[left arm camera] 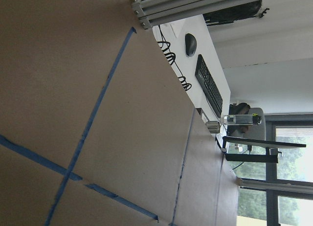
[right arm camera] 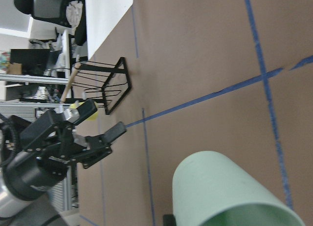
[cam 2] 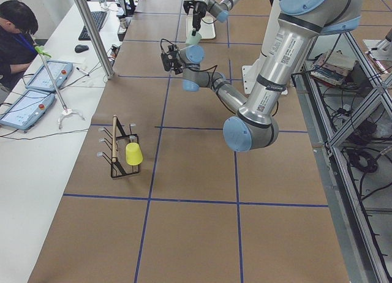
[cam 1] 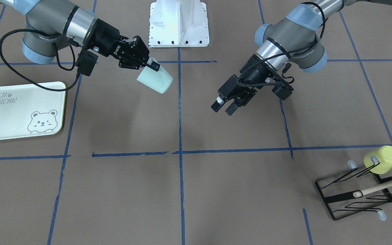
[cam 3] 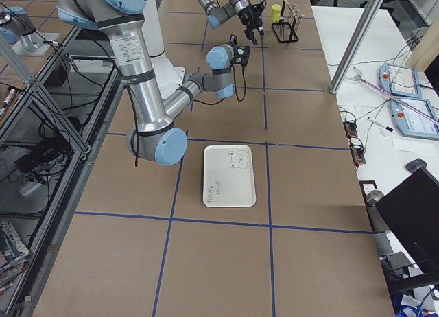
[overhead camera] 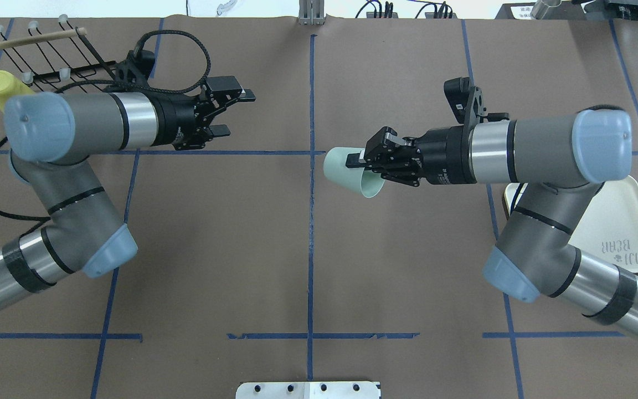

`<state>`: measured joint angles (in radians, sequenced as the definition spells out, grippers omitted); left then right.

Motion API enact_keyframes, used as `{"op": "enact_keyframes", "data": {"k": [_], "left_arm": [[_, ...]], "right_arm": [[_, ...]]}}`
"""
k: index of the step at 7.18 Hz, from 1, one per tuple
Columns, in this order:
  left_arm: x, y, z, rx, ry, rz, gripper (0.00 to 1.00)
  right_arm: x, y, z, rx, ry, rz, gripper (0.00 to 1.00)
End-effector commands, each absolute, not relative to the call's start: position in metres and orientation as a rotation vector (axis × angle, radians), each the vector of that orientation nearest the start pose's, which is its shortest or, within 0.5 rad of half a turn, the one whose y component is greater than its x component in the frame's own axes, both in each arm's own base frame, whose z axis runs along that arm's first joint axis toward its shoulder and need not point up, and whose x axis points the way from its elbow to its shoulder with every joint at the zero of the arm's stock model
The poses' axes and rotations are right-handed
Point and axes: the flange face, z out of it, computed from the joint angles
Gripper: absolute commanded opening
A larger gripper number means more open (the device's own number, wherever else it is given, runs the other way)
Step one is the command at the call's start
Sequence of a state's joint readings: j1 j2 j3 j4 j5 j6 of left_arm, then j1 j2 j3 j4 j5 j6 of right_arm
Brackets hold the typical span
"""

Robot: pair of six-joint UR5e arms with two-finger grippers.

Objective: Left arm grabs green cup and hands to right arm on tray

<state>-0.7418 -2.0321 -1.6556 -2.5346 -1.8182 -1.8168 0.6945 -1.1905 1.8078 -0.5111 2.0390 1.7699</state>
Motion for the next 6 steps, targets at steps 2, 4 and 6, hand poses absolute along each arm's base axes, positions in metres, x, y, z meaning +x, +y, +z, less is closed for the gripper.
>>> {"op": "enact_keyframes", "data": {"k": [2, 4, 6], "left_arm": [[0.325, -0.506, 0.288, 0.208, 1.169, -0.353, 1.0], [0.289, -0.47, 0.282, 0.186, 0.876, -0.136, 1.0], [0.235, -0.462, 0.3, 0.191, 0.694, 0.101, 1.0]], "right_arm": [[-0.344, -0.443, 0.194, 0.079, -1.226, 0.148, 0.0], [-0.324, -0.45, 0.191, 0.083, -1.017, 0.051, 0.0], [-0.277, -0.472, 0.217, 0.116, -0.85, -0.09, 0.0]]}}
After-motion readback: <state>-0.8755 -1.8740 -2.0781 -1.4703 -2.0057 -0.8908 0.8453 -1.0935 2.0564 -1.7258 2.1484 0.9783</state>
